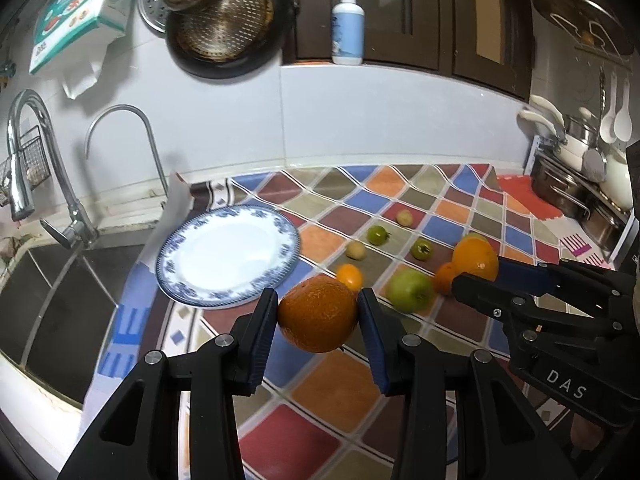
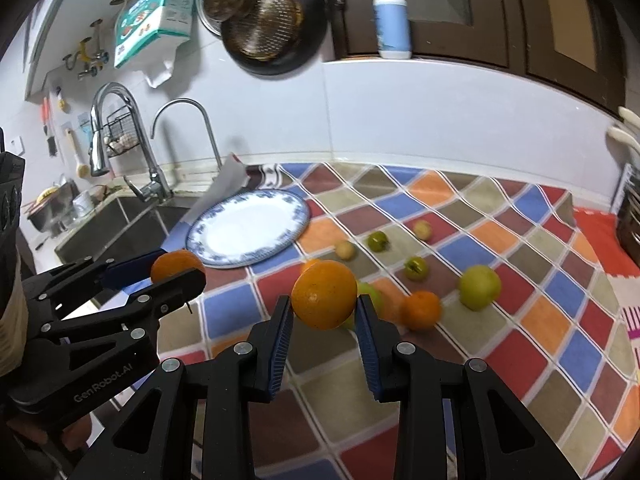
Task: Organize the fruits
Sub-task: 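Carry the orange in the right tool over the blue-and-white plate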
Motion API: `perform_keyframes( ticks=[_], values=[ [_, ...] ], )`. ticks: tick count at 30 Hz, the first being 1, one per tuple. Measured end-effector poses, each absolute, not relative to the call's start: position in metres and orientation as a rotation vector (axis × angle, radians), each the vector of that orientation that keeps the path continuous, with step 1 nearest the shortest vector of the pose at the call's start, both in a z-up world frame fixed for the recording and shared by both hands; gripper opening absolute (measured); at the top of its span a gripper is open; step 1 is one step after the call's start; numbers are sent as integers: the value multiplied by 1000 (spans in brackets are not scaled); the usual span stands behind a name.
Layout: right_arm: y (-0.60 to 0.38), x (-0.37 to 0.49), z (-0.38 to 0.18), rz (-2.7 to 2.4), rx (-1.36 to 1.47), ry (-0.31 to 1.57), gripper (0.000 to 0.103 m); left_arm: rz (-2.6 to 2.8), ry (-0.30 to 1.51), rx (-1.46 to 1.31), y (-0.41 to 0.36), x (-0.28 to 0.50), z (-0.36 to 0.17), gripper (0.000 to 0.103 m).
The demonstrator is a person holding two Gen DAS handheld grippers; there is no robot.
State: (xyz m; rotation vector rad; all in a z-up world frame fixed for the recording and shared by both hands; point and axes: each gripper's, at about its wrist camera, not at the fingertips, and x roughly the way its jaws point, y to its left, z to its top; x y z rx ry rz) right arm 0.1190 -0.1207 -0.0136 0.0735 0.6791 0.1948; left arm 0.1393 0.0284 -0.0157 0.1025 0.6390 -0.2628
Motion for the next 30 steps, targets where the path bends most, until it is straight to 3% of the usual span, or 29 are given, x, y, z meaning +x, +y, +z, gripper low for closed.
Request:
perform_keyframes(
  ticks=[30],
  values=[
    [-10,239,1,219,39,652,33,-218,596,139,130,248,-11,41]
  ],
)
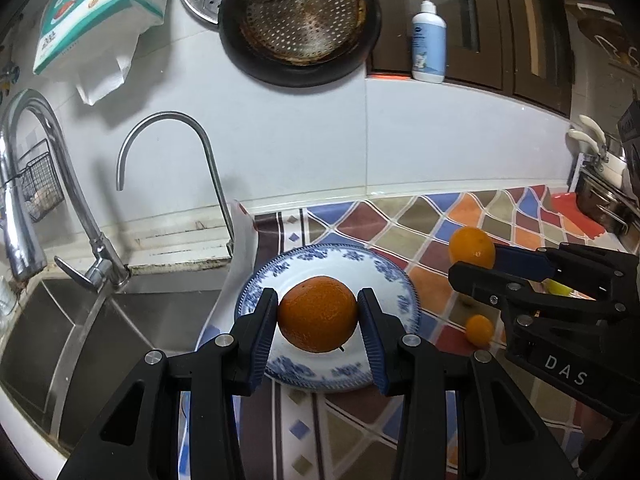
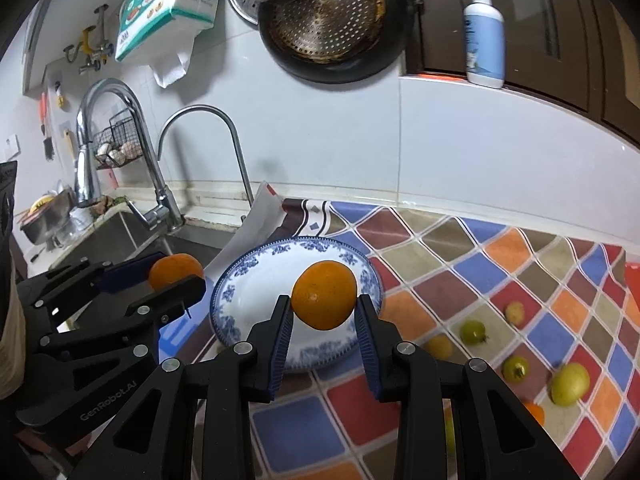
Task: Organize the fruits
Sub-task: 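Carry the orange in the right tool over the blue-and-white plate, then lower the orange onto the plate and open the right tool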
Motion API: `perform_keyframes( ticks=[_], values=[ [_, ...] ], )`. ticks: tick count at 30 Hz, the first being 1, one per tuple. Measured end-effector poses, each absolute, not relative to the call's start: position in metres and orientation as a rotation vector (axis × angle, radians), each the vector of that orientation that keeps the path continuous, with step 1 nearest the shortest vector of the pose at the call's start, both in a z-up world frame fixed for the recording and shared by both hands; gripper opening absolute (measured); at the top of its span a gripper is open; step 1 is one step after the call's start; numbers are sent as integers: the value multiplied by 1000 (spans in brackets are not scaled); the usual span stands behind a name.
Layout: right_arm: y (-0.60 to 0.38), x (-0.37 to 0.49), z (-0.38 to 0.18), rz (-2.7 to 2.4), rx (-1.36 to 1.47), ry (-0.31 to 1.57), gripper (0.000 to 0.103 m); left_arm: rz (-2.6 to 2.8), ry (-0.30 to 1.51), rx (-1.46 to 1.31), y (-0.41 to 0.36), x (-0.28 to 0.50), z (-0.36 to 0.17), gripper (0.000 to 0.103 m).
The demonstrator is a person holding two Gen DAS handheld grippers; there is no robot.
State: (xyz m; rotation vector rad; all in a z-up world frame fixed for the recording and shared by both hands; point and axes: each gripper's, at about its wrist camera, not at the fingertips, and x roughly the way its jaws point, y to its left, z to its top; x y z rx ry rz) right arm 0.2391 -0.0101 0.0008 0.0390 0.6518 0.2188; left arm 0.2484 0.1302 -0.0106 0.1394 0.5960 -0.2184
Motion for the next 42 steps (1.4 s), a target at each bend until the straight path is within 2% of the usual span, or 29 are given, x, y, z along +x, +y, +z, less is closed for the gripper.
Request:
perform_keyframes(
  ticks=[11,23,35,42],
  values=[
    [5,302,-13,202,30,687,33,-228,638,148,138,312,-34,41],
    [15,367,-60,167,31,810,33,-248,750,157,144,381,-76,41],
    [19,391,-96,160,32,903,33,-272,844,181,140,412,-113,41],
    [18,396,-105,164,48,929,33,-278,844,167,141,416,-117,42]
  ],
)
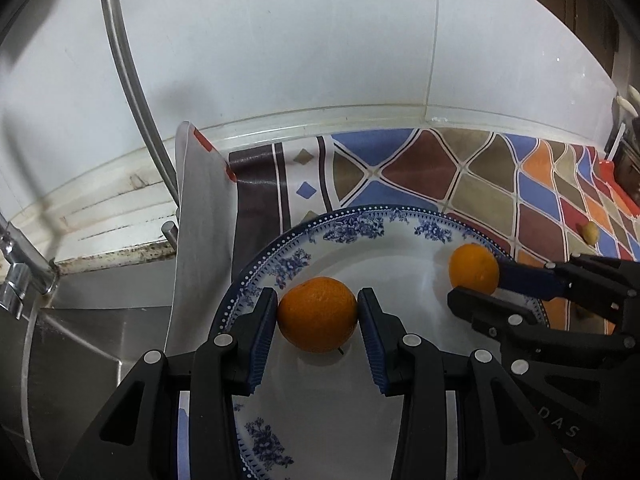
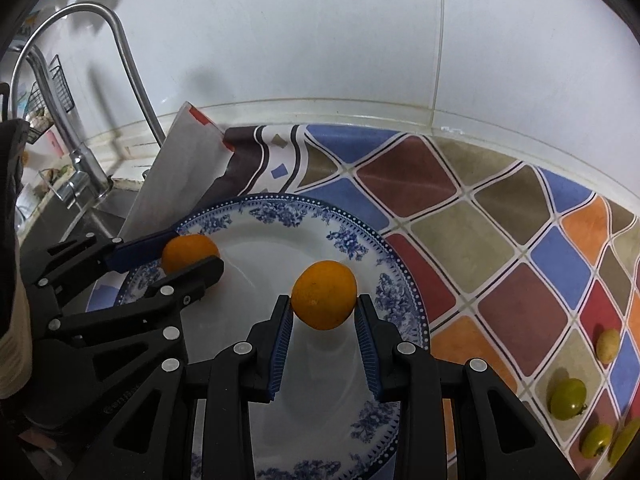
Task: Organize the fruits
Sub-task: 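Lower the orange onto the plate and open the right tool, then lift the right tool away from the plate toward the green apple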
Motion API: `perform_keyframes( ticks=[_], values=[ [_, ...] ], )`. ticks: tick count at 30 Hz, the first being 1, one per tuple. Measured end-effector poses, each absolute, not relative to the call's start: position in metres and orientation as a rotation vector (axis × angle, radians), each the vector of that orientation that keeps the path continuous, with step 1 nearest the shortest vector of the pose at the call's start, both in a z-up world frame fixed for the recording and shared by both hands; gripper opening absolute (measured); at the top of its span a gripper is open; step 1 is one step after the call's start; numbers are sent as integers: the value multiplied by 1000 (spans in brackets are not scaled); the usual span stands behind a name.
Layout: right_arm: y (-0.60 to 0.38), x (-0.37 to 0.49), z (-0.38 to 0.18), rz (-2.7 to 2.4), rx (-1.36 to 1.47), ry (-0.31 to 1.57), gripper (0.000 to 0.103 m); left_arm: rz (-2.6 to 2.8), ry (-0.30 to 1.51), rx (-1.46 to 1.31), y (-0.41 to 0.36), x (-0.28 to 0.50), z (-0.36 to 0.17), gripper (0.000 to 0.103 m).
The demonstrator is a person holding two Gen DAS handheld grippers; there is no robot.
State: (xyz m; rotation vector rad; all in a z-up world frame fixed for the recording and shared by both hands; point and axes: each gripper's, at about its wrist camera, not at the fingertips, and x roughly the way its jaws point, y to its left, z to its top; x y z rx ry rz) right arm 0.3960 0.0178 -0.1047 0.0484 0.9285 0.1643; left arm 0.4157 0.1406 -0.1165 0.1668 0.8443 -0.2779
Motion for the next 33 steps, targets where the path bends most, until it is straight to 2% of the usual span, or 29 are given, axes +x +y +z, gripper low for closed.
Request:
perform_keyframes(
  ticks=[2,6,8,10,16,20,29,33],
  values=[
    [17,397,-106,162,57,934,33,-273,838,168,141,416,-116,48],
    [16,395,-107,173,69,942,34,-268,824,166,143,412,-110,51],
    [15,394,-105,169,72,943,40,-258,814,159,145,409,-106,54],
    [15,390,-101,158,66,937,41,-250,806,149,148,404,-101,55],
    [9,368,-82,128,55,893,46,-224,756,121,154,381,-76,66],
    [2,347,-64,119,64,845,53,-212,713,102,154,358,-56,73],
    [-11,297,-23,111,61,720,64,-174,624,82,150,298,-16,81],
    [-18,272,-5,115,56,669,64,-169,594,75,147,272,-4,83]
  ],
)
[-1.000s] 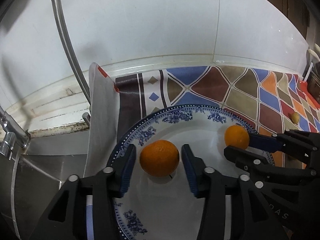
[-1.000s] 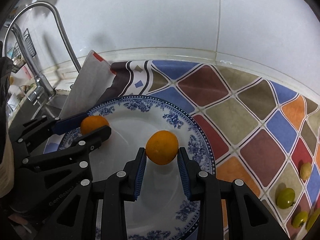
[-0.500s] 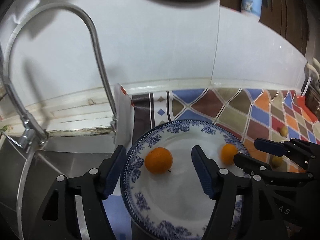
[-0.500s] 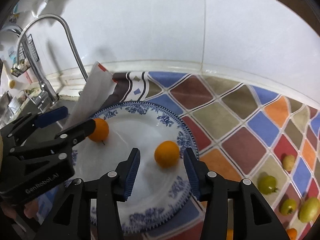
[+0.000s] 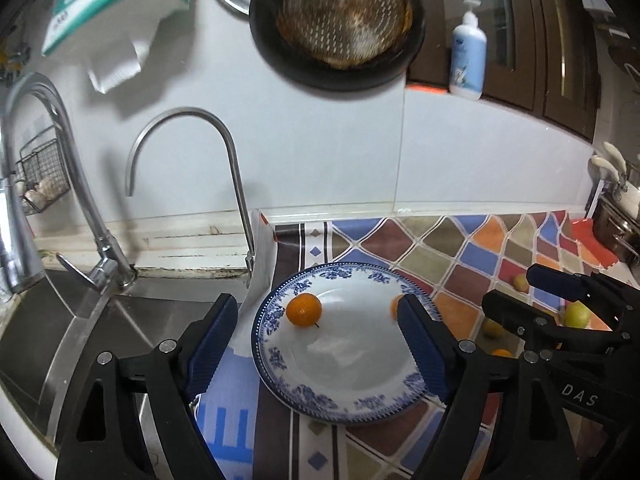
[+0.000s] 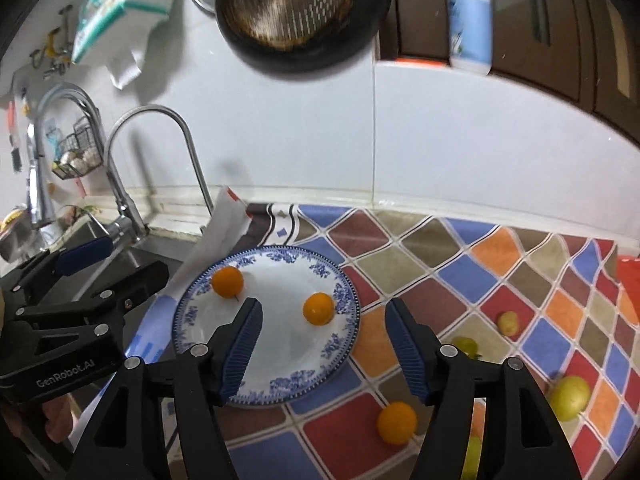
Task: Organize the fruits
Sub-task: 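Lift the right tool away from the plate toward the green apple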
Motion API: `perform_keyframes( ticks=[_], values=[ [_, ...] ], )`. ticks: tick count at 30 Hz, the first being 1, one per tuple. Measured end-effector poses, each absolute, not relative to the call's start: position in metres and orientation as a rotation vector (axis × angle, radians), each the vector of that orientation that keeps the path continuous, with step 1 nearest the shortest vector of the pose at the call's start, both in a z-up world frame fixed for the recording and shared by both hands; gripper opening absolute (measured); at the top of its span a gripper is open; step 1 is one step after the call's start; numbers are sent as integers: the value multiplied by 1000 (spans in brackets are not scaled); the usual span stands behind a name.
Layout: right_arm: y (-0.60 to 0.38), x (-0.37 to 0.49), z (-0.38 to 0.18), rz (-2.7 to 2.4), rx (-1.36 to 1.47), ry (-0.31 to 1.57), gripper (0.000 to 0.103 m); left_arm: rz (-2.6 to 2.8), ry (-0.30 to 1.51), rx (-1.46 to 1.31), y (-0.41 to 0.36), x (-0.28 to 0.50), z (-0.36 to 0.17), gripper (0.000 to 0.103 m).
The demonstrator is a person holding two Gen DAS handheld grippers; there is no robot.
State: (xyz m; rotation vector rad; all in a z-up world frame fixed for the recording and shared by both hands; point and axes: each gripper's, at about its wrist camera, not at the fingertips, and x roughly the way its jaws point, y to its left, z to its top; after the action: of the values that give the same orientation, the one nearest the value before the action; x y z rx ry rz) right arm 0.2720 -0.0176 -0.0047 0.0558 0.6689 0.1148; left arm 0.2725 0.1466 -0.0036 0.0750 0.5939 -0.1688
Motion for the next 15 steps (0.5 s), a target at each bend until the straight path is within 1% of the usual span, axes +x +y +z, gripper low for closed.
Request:
perform_keyframes(
  ticks=[15],
  values=[
    [-53,188,23,74,63,588,65,-194,512,70,115,197,22,86]
  ],
)
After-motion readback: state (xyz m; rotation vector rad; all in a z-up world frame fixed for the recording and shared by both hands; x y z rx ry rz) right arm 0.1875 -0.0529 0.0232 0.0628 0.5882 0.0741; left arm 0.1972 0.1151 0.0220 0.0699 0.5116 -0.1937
